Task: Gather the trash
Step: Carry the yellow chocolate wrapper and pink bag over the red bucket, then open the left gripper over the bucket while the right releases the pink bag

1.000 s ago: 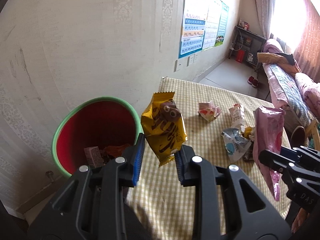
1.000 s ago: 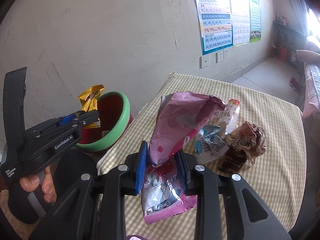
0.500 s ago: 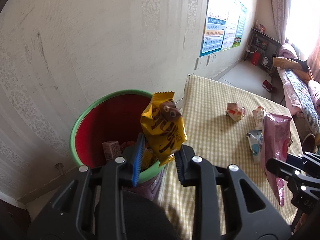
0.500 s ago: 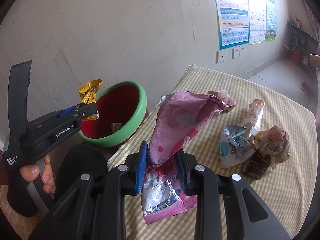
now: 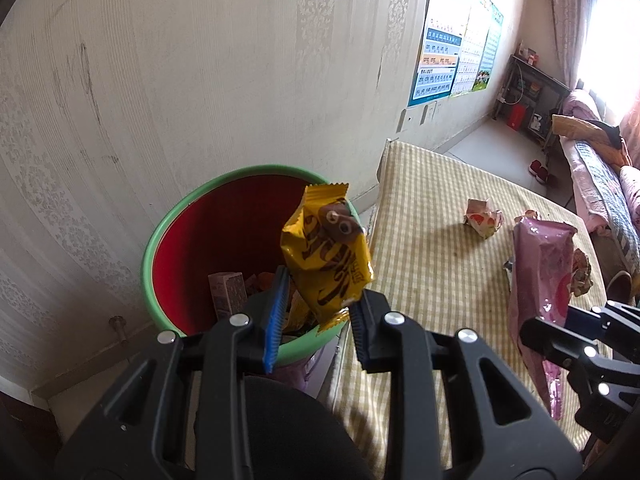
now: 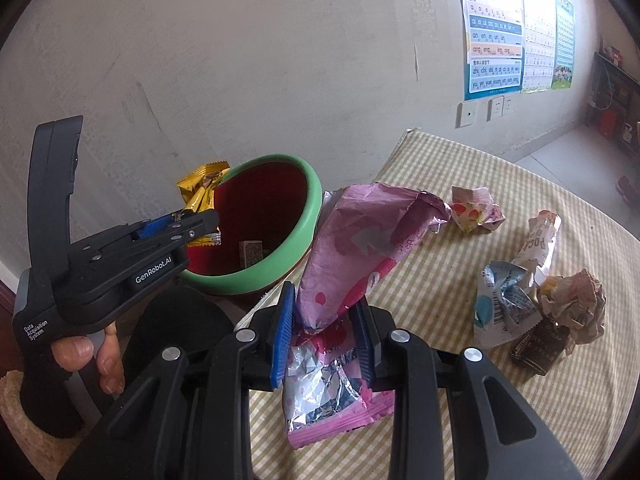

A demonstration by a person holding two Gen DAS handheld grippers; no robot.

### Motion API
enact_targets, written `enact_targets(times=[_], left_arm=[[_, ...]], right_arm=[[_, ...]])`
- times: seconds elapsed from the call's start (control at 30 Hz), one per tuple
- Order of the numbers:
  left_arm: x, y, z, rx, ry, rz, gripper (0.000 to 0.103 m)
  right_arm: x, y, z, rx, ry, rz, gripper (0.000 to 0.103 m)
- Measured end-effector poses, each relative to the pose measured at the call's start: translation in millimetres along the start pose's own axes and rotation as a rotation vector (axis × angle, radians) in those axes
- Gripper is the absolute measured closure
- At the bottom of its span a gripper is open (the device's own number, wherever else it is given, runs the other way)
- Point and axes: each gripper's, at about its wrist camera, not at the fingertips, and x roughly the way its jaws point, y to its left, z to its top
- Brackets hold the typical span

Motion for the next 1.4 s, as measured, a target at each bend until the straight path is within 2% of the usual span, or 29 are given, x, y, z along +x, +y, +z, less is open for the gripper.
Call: enact_targets(times=[0.23, 0.4, 0.67, 0.87, 0.97, 1.0, 1.07, 1.1, 1.13, 1.4], left_arm=[[6.3, 9.2, 0.1, -0.016, 0.019, 0.002, 0.075], [11.8, 23.7, 4.5, -0.04, 0.028, 0.017, 0.075], [24.6, 68.8, 11.1, -0.11, 0.035, 0.109, 0.075], [40.5, 91.4, 14.8, -0.165, 0.064, 0.098, 0.075], [48.8, 96.0, 15.8, -0.174, 0.08, 0.095, 0.075], [50.4, 98.1, 15.5, -0.183, 0.079, 0.101, 0.074], [50.7, 101.2, 15.3, -0.199, 0.071, 0.1, 0.062], [50.5, 101.9, 15.0, -0.205, 0.066, 0.102, 0.046], [50.3, 102.3, 15.1, -0.205, 0.062, 0.104, 0.038], [47.3, 97.4, 16.1, -0.191, 0.061, 0.116, 0.035]], right_arm=[[8.3, 3.8, 5.9, -0.002, 0.008, 0.013, 0.075], [20.3, 12.3, 25.5, -0.019, -0.006, 0.041, 0.075], [62.7, 34.3, 62.0, -0.022, 0.006, 0.152, 0.074], [95.7, 47.5, 82.2, -0.013, 0.042, 0.207, 0.073], [105.1, 51.4, 88.7, -0.003, 0.045, 0.229, 0.069], [106.7, 51.7, 90.2, -0.001, 0.043, 0.231, 0.067], [108.6, 52.1, 92.0, 0.007, 0.038, 0.232, 0.06], [109.0, 52.1, 93.8, 0.009, 0.034, 0.234, 0.055], [107.1, 50.6, 94.0, 0.01, 0.028, 0.235, 0.049], [93.9, 41.8, 88.5, 0.03, 0.009, 0.232, 0.04]])
